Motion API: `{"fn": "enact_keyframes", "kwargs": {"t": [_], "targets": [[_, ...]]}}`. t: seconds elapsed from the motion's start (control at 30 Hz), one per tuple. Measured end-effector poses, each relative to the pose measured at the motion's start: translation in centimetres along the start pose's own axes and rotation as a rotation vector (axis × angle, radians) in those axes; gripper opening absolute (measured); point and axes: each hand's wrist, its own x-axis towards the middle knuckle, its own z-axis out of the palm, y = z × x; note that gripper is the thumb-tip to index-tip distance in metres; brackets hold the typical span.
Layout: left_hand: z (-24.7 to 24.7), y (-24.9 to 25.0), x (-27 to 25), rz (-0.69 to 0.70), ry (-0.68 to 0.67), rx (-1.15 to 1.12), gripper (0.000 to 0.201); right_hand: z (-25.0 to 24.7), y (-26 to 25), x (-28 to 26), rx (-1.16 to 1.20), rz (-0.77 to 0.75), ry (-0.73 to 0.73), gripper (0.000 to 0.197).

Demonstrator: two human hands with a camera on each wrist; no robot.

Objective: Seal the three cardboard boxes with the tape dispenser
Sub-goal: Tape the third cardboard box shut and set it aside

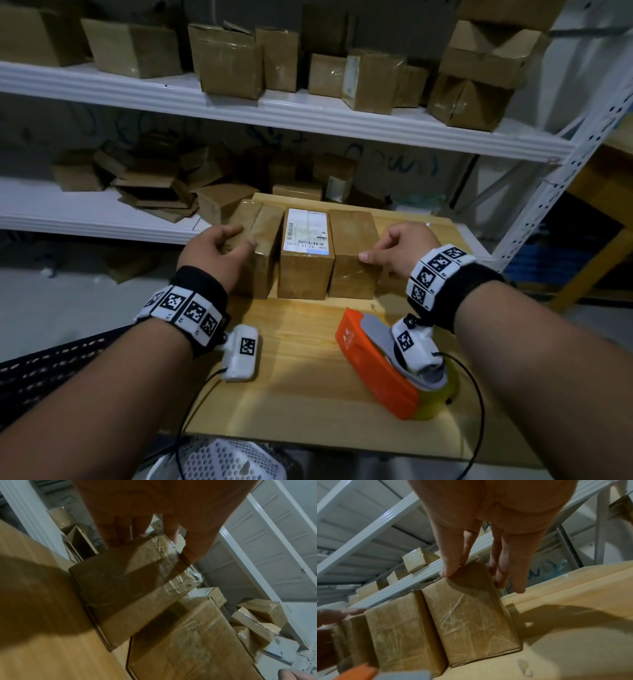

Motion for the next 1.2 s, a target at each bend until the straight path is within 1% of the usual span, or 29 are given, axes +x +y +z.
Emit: {"fn": "enact_keyframes", "kwargs": {"t": [0.2,0.33,0.5,0.63,0.7,0.83,0.93,1.0,1.07,1.13,1.2], "targets": [[0.3,0.2,-0.3,0.010,0.002,-0.005,0.043,0.0,0.1,0.3,0.017,0.003,-0.023,0.029],[0.6,0.3,-0.5,0.006,-0.028,-0.034,0.043,-0.4,0.4,-0.1,0.005,-0.006,-0.017,0.029],[0.7,0.4,-0.5,-0.004,-0.023,-0.057,0.044,-0.8,0.8,-0.8,0.027,-0.004,0.003,0.031],[0.7,0.3,-0.6,-0.019,-0.045,-0.049,0.046,-0.9,0.4,-1.5,0.019,-0.012,0.001,0.030],[0.6,0.4,-0.9,-0.030,-0.044,-0.072,0.050,-1.0,0.2,-1.9,0.011,-0.023,-0.004,0.029],[-0.1,0.4,-1.4,-0.094,-0.023,-0.230,0.076,-1.7,0.0,-2.7,0.042,-0.054,-0.013,0.028],[-0.6,0.4,-2.5,-0.100,0.073,-0.248,0.080,-2.5,0.5,-3.6,0.130,-0.058,0.039,0.034],[-0.8,0.5,-3.6,-0.103,0.150,-0.252,0.078,-2.9,0.9,-4.4,0.214,-0.065,0.092,0.037],[-0.9,0.9,-5.1,-0.060,0.213,-0.237,0.073,-3.5,1.1,-5.7,0.325,-0.084,0.131,0.037],[-0.5,1.3,-6.7,0.008,0.228,-0.238,0.067,-4.0,1.2,-7.7,0.461,-0.097,0.162,0.034],[0.1,1.6,-8.4,0.048,0.181,-0.300,0.063,-4.4,1.6,-10.1,0.580,-0.110,0.206,0.031]]}}
